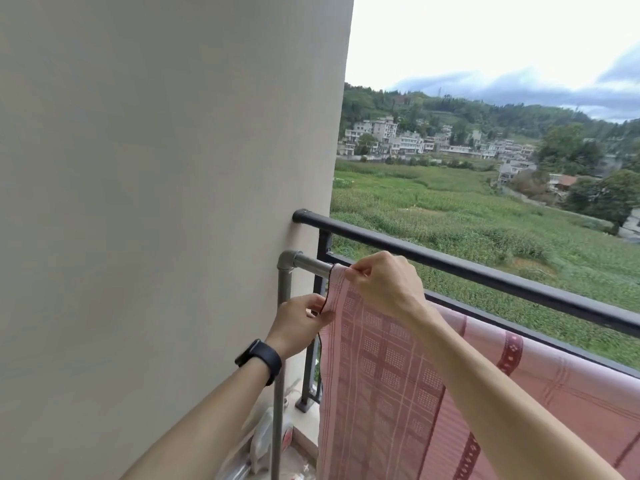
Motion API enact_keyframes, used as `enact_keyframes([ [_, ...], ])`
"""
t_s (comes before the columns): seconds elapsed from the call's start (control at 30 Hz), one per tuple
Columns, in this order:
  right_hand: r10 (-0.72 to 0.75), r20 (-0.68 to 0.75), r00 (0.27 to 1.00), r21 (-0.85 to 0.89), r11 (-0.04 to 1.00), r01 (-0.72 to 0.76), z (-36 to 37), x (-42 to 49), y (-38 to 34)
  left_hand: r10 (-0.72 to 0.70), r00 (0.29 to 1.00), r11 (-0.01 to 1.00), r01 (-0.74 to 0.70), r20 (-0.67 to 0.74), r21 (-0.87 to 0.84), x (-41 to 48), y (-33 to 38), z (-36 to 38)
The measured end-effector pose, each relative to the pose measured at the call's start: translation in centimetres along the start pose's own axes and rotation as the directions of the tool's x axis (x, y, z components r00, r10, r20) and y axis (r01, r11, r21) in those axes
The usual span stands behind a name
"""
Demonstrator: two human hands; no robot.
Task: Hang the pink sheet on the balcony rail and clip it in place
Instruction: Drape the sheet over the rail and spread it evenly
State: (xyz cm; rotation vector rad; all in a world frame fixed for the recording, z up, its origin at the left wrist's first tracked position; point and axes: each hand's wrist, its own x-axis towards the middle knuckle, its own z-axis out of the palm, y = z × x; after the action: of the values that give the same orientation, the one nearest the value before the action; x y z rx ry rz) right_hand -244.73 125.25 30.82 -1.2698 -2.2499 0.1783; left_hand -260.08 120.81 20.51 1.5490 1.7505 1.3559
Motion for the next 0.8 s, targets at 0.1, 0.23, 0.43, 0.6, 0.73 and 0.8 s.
enact_keyframes([
  [0.1, -0.102, -0.234, 0.967, -0.126, 0.989, 0.073, 2.3, -2.3, 0.0, 0.008, 0.998, 1.000, -0.008, -0.063, 0.011, -1.2, -1.2, 0.2],
  [0.23, -0.315, -0.353, 0.881, -0.325, 0.924, 0.200, 5.0, -5.4, 2.5, 0.036, 0.993, 0.999, -0.032, -0.114, 0.042, -2.1, -2.5, 2.3],
  [0.43, -0.039, -0.008, 0.999, -0.178, 0.983, 0.037, 0.5, -3.9, 4.8, -0.021, 0.980, 0.999, 0.025, 0.197, -0.019, -3.8, -4.2, 6.4],
  [0.6, 0.074, 0.165, 0.983, -0.050, 0.997, -0.067, -1.0, -5.0, 9.1, 0.031, 0.989, 0.981, -0.001, 0.147, -0.194, -4.8, -2.3, 10.5],
  [0.73, -0.024, -0.057, 0.998, -0.105, 0.994, 0.018, -1.3, -7.0, 10.0, 0.047, 0.994, 0.983, -0.029, 0.100, -0.181, -6.2, -1.7, 11.5],
  [0.8, -0.105, -0.136, 0.985, -0.134, 0.987, 0.087, -1.1, -7.7, 9.3, 0.053, 0.998, 0.977, -0.049, 0.015, -0.206, -7.1, -1.8, 11.6],
])
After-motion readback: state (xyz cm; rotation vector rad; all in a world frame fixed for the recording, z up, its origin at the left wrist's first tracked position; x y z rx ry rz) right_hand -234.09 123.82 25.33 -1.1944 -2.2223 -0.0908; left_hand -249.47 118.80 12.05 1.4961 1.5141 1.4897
